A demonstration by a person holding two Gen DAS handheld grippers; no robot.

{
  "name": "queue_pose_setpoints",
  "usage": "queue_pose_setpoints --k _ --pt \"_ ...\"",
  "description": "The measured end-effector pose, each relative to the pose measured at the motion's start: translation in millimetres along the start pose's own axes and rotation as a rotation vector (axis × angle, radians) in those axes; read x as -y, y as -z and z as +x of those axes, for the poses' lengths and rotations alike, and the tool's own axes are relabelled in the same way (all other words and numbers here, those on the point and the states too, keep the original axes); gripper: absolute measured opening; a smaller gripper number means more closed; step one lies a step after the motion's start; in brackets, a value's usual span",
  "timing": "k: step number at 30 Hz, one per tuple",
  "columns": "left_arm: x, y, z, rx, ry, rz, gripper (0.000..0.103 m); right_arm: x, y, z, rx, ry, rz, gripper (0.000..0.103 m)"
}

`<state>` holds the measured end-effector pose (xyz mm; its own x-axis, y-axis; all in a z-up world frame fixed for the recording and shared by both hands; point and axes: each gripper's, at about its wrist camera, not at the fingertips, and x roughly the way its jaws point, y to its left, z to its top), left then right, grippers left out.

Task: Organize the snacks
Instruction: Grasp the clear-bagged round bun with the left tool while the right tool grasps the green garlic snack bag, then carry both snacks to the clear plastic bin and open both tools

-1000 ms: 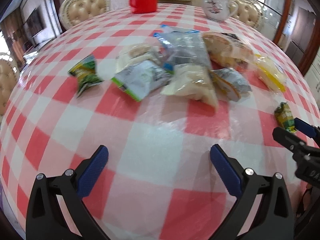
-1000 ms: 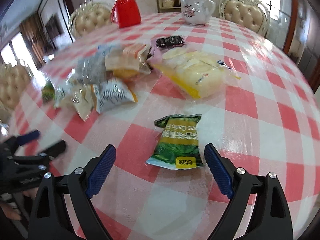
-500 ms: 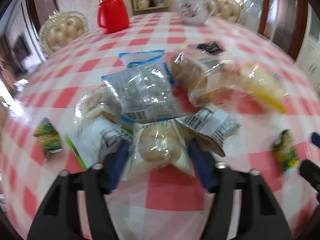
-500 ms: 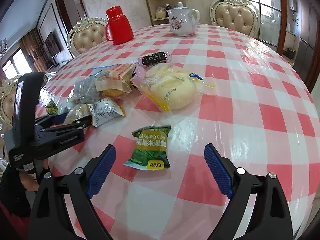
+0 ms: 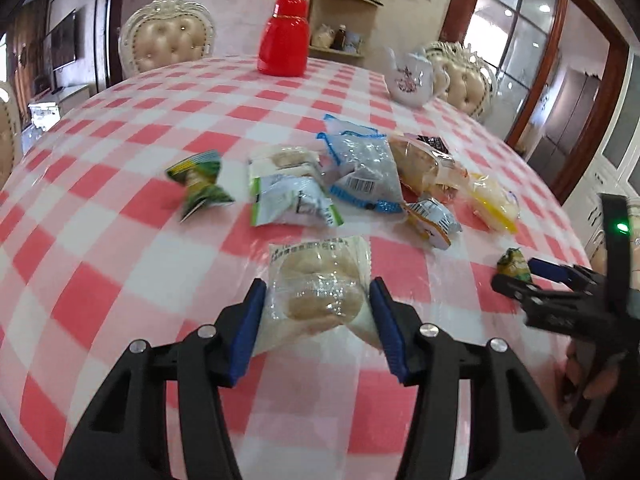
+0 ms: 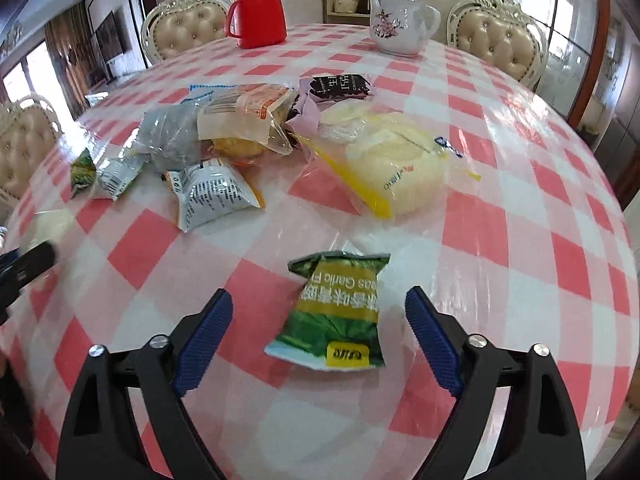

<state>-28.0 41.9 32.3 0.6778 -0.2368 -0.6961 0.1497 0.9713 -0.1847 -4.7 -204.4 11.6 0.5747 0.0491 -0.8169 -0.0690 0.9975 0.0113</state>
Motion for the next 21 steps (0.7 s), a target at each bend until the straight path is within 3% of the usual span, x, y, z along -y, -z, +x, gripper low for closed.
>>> queue_pose_setpoints --k 2,3,6,9,21 --pt "-2.6 6.5 -6.1 0.004 0.002 -0.017 0.053 1.3 0.4 0.4 0.010 0.004 0.007 0.066" --pt "-4.9 10.9 -8.6 0.001 0.002 -0.026 0.053 2.7 1.5 -1.4 0.021 0.009 0.011 0.048" --pt "-4.0 21.0 -14.1 -0.005 0.000 -0.027 0.053 10.7 9.4 -12.3 0.071 -0.029 0.044 0.039" --pt "2.2 26.2 -17.0 -0.006 -0.006 -0.016 0.054 15.6 21.1 -29.2 0.120 -0.066 0.057 0.038" --pt "45.2 46.2 -36.5 -0.011 0.008 0.071 0.054 7.3 57.6 -64.5 0.154 -0.155 0.056 0.038"
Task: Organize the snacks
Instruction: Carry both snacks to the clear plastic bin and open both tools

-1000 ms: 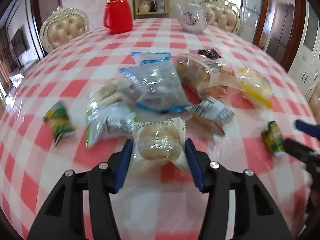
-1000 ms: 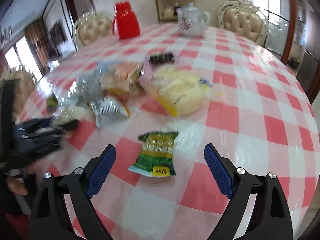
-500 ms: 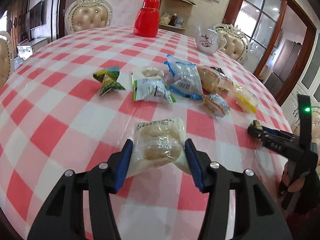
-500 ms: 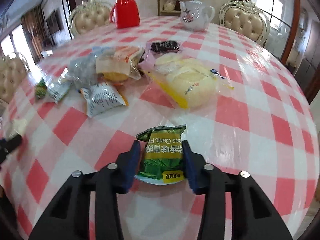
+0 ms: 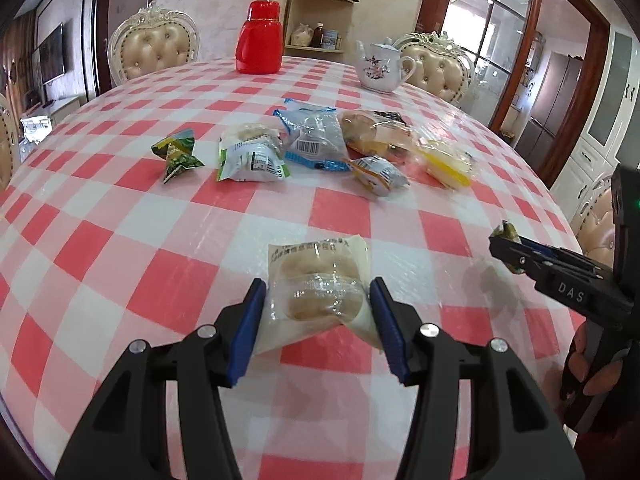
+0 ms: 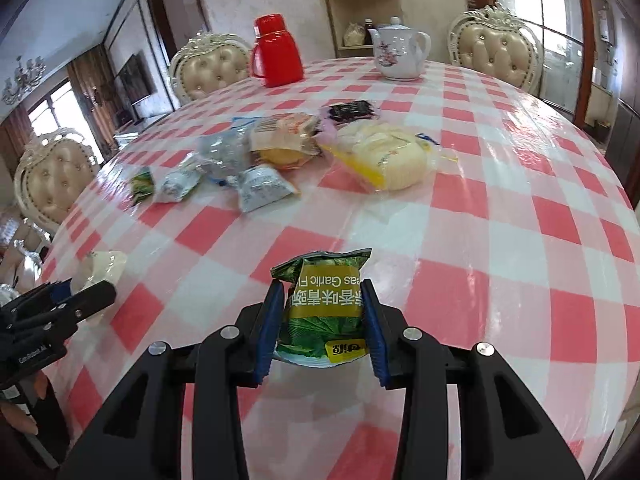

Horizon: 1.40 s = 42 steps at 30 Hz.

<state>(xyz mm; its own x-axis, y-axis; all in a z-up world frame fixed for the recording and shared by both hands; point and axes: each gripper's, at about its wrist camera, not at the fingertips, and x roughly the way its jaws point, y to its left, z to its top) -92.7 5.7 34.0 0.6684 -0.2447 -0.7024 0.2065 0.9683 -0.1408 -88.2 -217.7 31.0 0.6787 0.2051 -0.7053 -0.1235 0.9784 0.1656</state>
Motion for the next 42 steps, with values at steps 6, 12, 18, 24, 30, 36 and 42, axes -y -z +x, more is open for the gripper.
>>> queue_pose_setpoints --k 6,12,18,24,30,36,42 --pt "-2.9 9.7 -25.2 0.019 -0.048 0.004 0.054 -27.9 7.7 -12.0 0.010 -0.049 -0.051 0.038" --pt "-22.3 25.6 -56.9 0.038 -0.098 -0.016 0.054 -67.6 13.6 -26.0 0.024 -0.099 -0.124 0.038" --pt "-49.7 44.2 -87.7 0.048 -0.148 -0.053 0.054 -106.8 21.2 -37.7 0.027 -0.136 -0.195 0.038" --pt "-85.8 64.8 -118.4 0.056 -0.201 -0.100 0.054 -160.4 30.4 -47.3 0.025 -0.192 -0.292 0.038" --pt "-124.1 77.8 -152.1 0.076 -0.274 -0.143 0.054 -220.4 46.7 -52.6 0.007 -0.264 -0.404 0.038" --pt "-156.2 91.4 -176.5 0.075 -0.350 -0.153 0.054 -283.1 64.8 -56.1 -0.017 -0.333 -0.532 0.038" --pt "-204.2 106.7 -199.3 0.066 -0.424 -0.215 0.054 -342.7 80.2 -64.1 -0.029 -0.416 -0.640 0.038"
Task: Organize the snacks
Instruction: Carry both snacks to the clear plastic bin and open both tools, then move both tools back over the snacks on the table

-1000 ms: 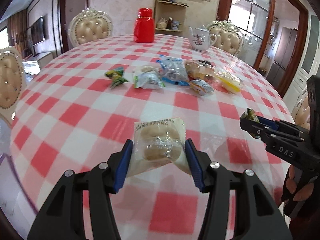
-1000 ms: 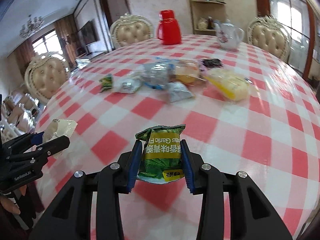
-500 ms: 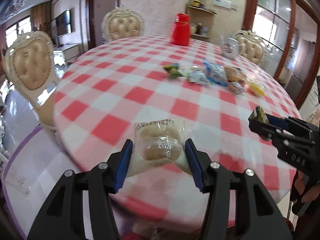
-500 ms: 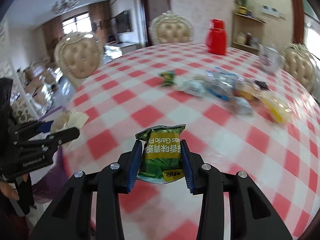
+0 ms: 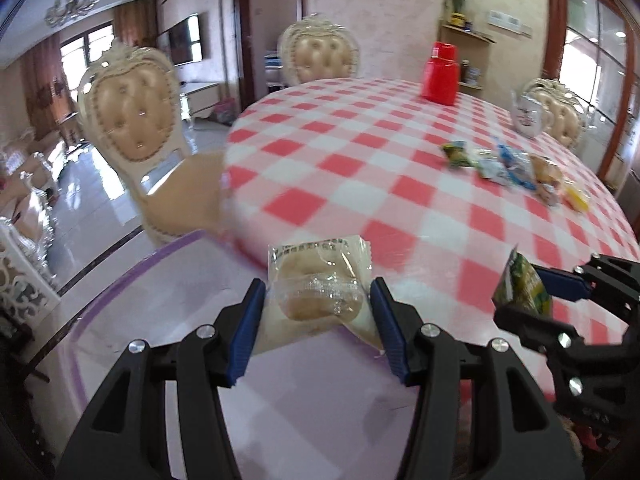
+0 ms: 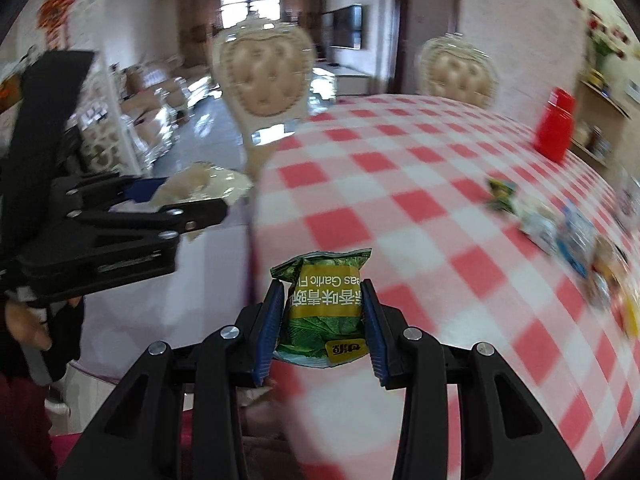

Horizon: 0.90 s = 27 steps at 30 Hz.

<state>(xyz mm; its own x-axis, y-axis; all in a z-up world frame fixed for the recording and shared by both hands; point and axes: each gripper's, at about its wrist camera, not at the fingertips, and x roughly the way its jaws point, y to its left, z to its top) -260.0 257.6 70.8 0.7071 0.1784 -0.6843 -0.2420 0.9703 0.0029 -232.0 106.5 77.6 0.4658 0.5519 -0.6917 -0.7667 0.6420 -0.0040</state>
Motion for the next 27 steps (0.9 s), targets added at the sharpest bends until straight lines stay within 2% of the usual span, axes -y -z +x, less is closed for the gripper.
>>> queue_pose_setpoints --k 6,11,13,15,16,18,20,24,27 --pt "-48.5 6.3 -1.2 -0.019 -0.073 -0.056 0.055 -57.2 -16.2 21.4 -0.033 -0.112 -0.100 0.038" --pt "-73.3 9.1 0.4 -0.042 -0.116 -0.084 0.056 -100.1 -15.2 36.0 -0.066 -0.195 -0.190 0.039" --pt "-80.7 10.2 2.0 -0.056 -0.144 -0.090 0.059 -110.5 -12.8 39.4 -0.075 -0.225 -0.208 0.039" --pt "-87.6 10.2 2.2 -0.062 -0.180 -0.112 0.069 -111.7 -12.6 40.4 -0.077 -0.277 -0.192 0.042" --pt "-91.7 9.5 0.3 -0.055 -0.211 -0.133 0.081 -108.7 -13.4 39.2 -0.077 -0.313 -0.173 0.048" --pt "-97.2 7.0 -8.6 -0.017 -0.244 -0.174 0.084 -95.3 -15.7 31.7 -0.044 -0.335 -0.115 0.054" --pt "-97.3 3.2 -20.1 0.031 -0.255 -0.201 0.091 -74.7 -17.8 21.7 0.001 -0.331 -0.064 0.054" --pt "-82.0 -9.0 -51.3 0.188 -0.271 -0.240 0.100 -9.1 -12.4 -4.2 0.094 -0.239 0.065 0.056" --pt "-56.1 -22.5 -62.4 0.242 -0.201 -0.247 0.101 44.6 3.9 -25.0 0.138 -0.153 0.176 0.063"
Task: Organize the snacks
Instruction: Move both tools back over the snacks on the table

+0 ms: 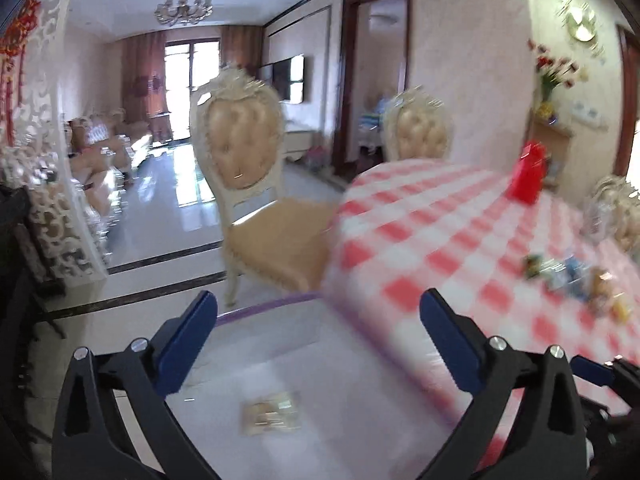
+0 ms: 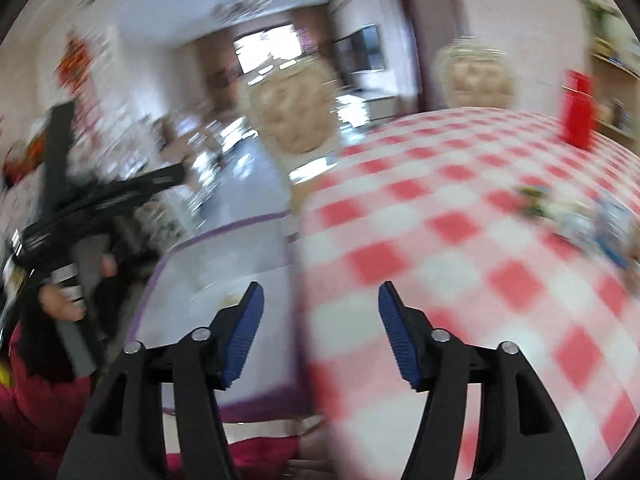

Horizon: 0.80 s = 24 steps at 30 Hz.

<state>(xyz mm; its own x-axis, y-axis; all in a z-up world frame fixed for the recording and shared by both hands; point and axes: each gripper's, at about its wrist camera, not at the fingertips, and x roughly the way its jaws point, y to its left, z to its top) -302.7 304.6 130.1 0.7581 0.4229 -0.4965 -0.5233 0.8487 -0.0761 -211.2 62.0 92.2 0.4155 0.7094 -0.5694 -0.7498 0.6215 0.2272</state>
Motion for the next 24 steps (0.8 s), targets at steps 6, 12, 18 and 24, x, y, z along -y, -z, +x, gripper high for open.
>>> queue_pose_setpoints --k 6,12,18,24 --pt "111.2 2.7 17.2 -0.121 0.211 0.102 0.101 112.7 27.3 -48.4 0.020 0.277 0.199 0.068" --pt "247.0 44.7 64.4 -0.298 0.435 0.183 0.101 207.5 69.5 -102.0 0.051 0.478 0.395 0.074" --pt "363.1 75.8 99.1 -0.332 0.535 0.254 0.101 288.1 99.2 -143.7 0.075 0.592 0.567 0.081" --pt "454.6 82.9 128.3 -0.367 0.590 0.358 0.101 349.5 86.4 -142.2 0.054 0.652 0.615 0.087"
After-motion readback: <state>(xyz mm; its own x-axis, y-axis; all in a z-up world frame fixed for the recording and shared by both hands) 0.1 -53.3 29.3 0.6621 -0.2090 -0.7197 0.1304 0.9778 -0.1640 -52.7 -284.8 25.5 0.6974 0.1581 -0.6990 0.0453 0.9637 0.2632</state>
